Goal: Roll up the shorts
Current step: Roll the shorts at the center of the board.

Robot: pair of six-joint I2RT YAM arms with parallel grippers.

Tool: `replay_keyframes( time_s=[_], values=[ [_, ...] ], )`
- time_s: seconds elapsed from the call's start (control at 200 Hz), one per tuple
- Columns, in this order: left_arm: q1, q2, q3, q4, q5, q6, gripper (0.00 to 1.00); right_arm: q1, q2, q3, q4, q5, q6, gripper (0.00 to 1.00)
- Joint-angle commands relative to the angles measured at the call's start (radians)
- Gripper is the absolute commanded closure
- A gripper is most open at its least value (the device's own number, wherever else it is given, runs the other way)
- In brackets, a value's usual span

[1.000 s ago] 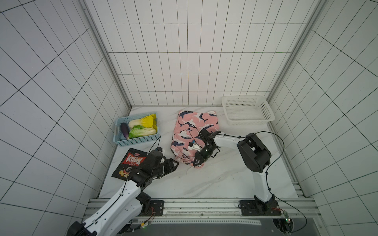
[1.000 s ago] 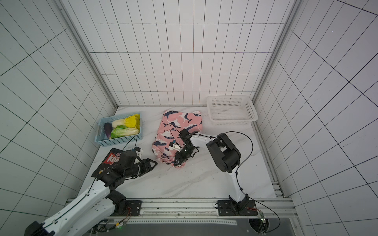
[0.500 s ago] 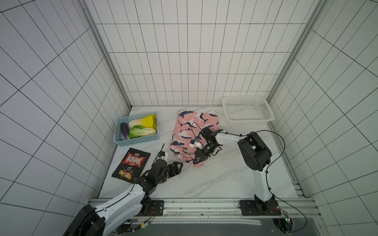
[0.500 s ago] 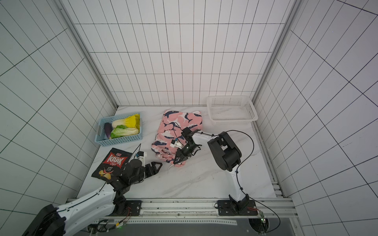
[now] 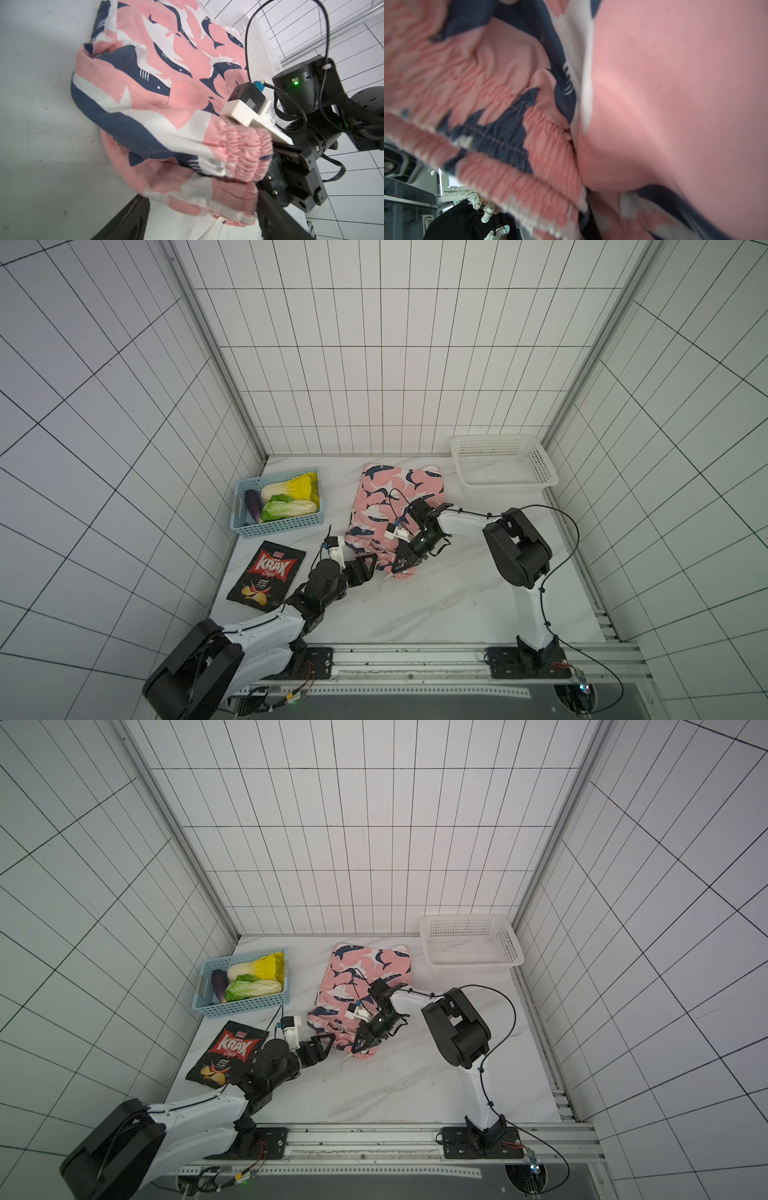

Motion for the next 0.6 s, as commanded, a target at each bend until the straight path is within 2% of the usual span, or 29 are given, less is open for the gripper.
replay_keyframes(
  time_s=[0.0, 0.21, 0.405, 0.48, 0.6],
  values=[
    [0.008, 0.085, 0.024, 0.15, -0.028, 0.03, 0.17, 0.0, 0.018, -0.001, 0.014, -0.028, 0.01, 1.0],
    [0.011, 0.22, 0.028, 0.255, -0.076, 0.024, 0.16, 0.0, 0.024, 0.0, 0.025, -0.041, 0.016, 1.0],
    [0.067, 0.362, 0.101, 0.234, -0.068, -0.025, 0.18, 0.001, 0.027, -0.014, 0.035, -0.054, 0.018, 1.0],
    [0.087, 0.406, 0.113, 0.234, -0.058, -0.05, 0.23, 0.002, 0.025, -0.016, 0.039, -0.059, 0.019, 1.0],
    [0.1, 0.467, 0.135, 0.267, -0.024, -0.077, 0.4, 0.003, 0.027, -0.022, 0.04, -0.069, 0.016, 1.0]
  ],
)
